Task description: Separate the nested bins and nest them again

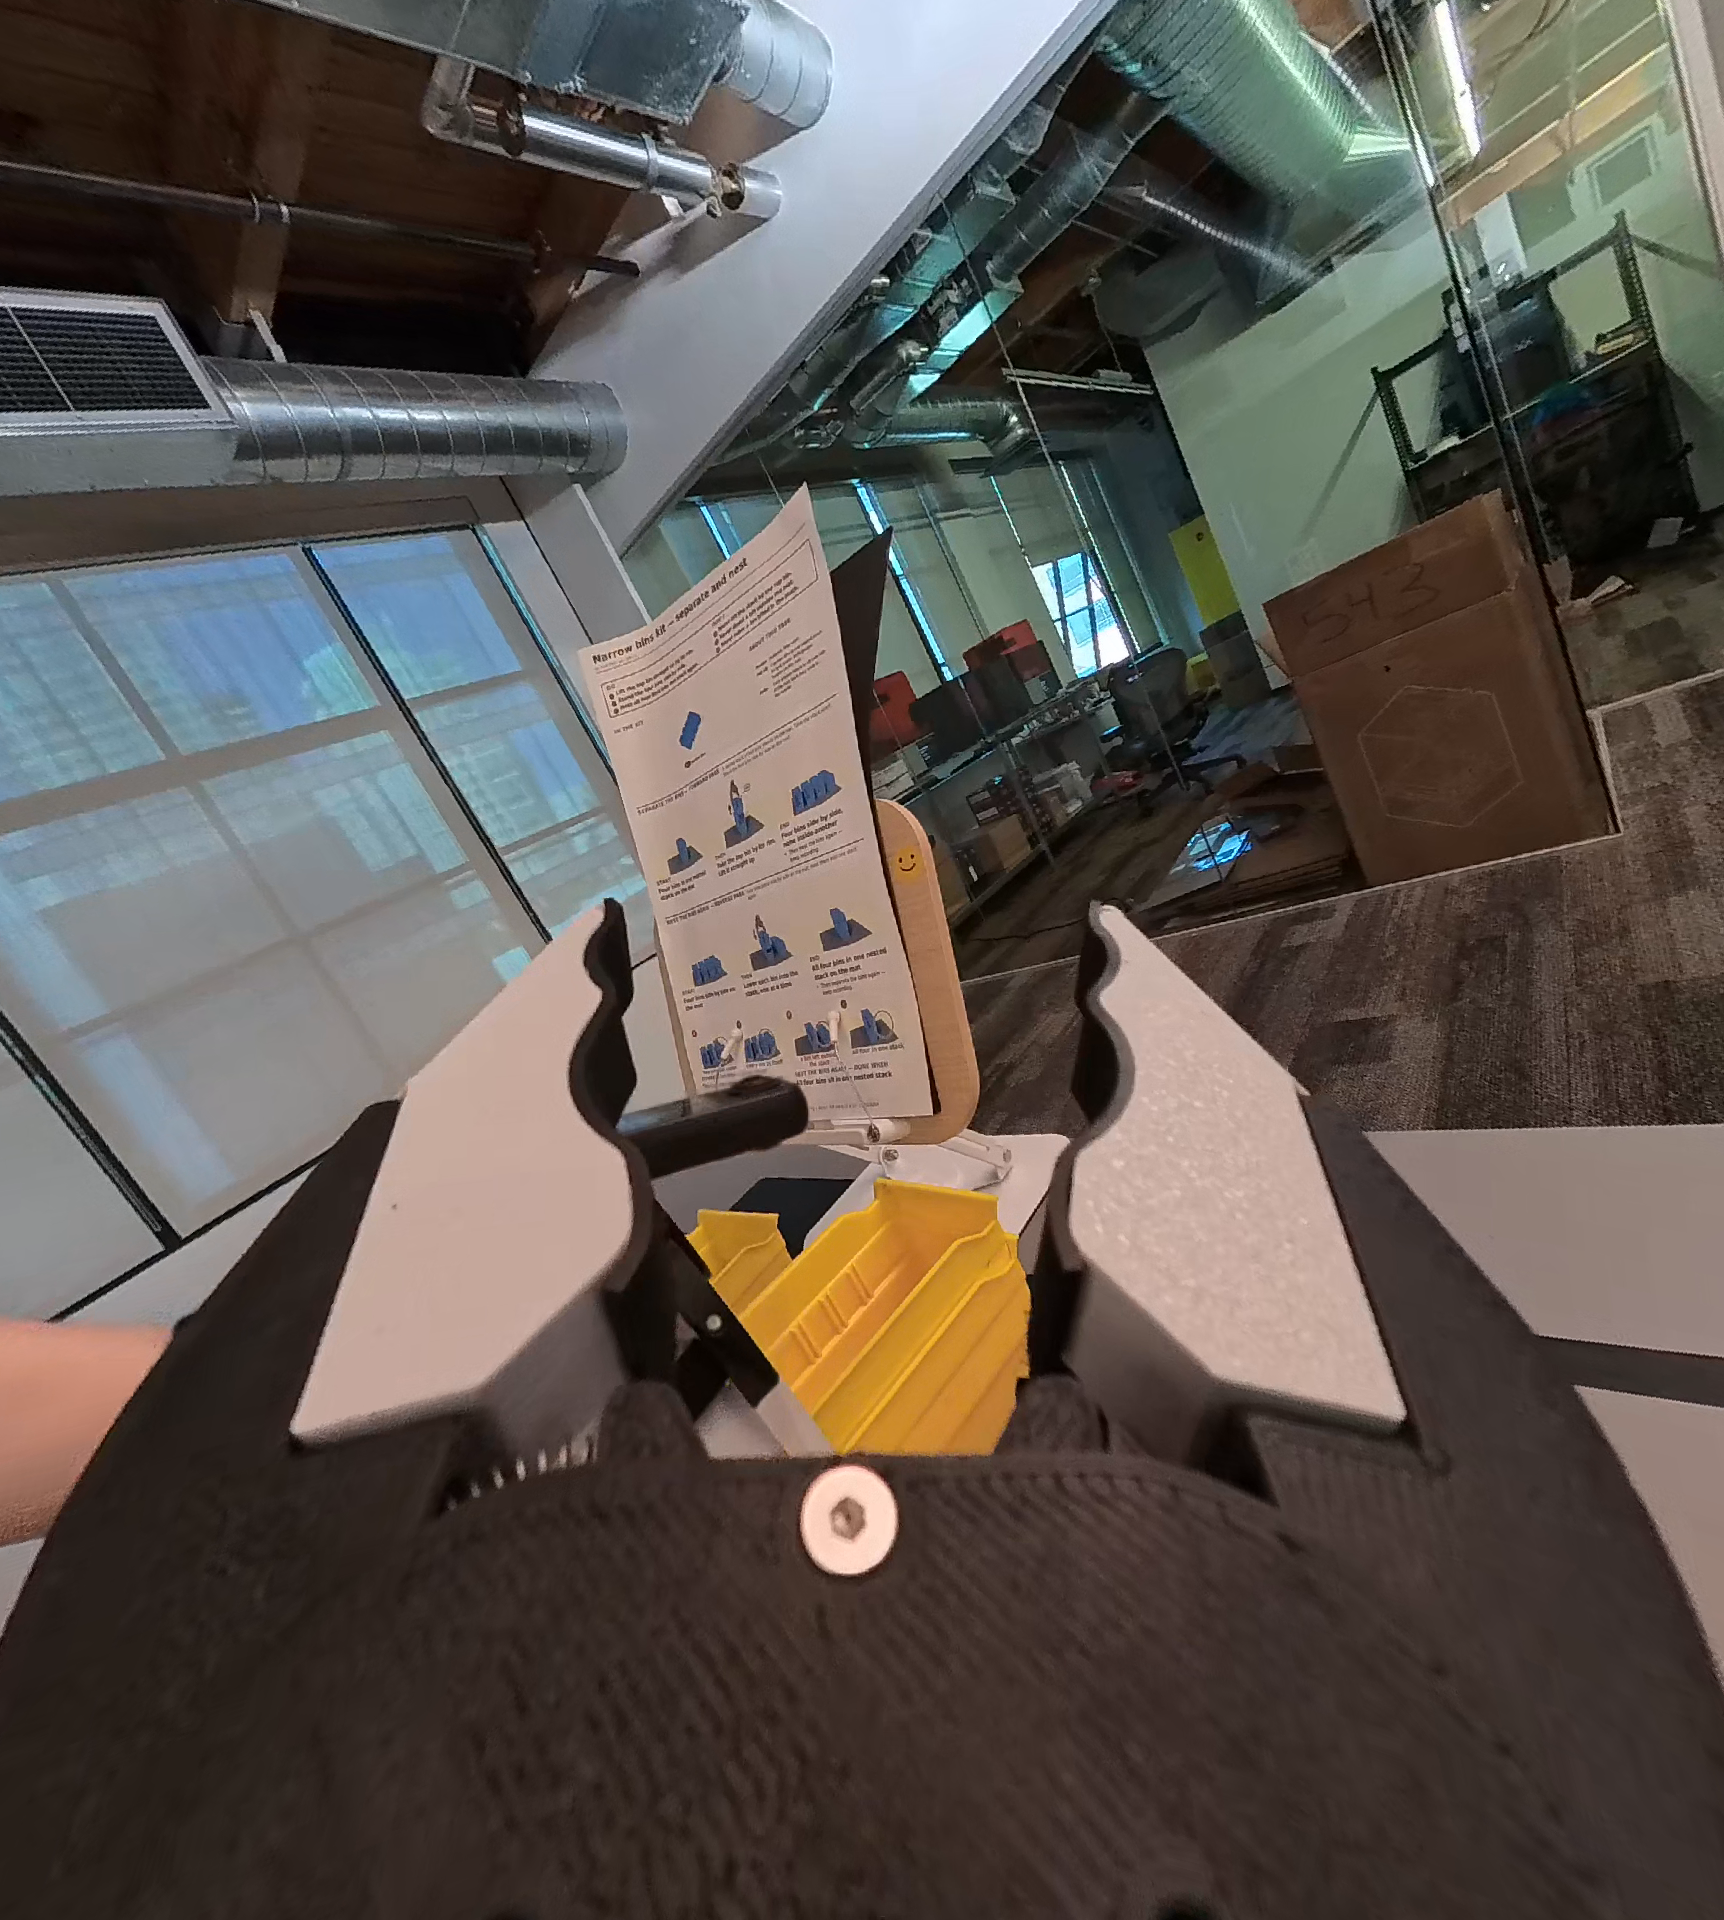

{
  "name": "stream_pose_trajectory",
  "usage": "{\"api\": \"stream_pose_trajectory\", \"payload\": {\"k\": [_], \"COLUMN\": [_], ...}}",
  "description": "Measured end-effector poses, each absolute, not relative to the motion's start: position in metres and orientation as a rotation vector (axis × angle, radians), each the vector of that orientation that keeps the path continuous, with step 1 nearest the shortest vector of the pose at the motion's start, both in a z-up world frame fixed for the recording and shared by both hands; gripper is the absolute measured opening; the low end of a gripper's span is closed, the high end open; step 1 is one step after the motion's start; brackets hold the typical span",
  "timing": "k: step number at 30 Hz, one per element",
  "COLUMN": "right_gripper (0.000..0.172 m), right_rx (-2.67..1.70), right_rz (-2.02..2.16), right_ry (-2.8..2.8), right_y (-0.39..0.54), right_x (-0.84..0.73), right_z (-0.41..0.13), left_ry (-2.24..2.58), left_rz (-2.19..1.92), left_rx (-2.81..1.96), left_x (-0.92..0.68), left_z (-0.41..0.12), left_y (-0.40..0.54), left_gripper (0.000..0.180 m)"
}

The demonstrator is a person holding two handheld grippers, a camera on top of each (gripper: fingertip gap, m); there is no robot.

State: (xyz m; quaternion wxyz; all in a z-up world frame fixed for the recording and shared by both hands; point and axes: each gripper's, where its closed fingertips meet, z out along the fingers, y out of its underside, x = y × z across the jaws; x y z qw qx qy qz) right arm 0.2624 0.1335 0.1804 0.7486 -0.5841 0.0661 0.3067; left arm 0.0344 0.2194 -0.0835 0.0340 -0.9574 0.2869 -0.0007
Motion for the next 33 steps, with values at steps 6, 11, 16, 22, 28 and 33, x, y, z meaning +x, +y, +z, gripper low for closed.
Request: {"api": "stream_pose_trajectory", "payload": {"k": [6,11,16,22,28,33], "right_gripper": [0.086,0.086,0.086,0.086,0.086,0.086], "right_rx": [-1.281,-1.277,-1.275,-1.287,-1.275,-1.274], "right_rz": [0.672,0.679,0.683,0.682,0.683,0.682], "right_ry": [0.149,0.154,0.146,0.129,0.149,0.156], "right_y": [0.133,0.133,0.132,0.133,0.131,0.131], "right_x": [0.262,0.264,0.262,0.256,0.264,0.267], "right_z": [0.180,0.180,0.181,0.181,0.181,0.180], "left_ry": [0.907,0.920,0.923,0.975,0.993,0.956], "left_rz": [0.047,0.068,0.079,0.054,0.116,0.078], "left_rx": [-2.945,-2.956,-2.980,-3.016,-3.018,-3.005], "left_x": [0.034,0.033,0.031,0.033,0.023,0.022], "left_z": [-0.085,-0.084,-0.082,-0.079,-0.073,-0.061], "left_y": [0.220,0.219,0.218,0.212,0.213,0.220], "left_gripper": [0.136,0.127,0.122,0.121,0.118,0.117]}}
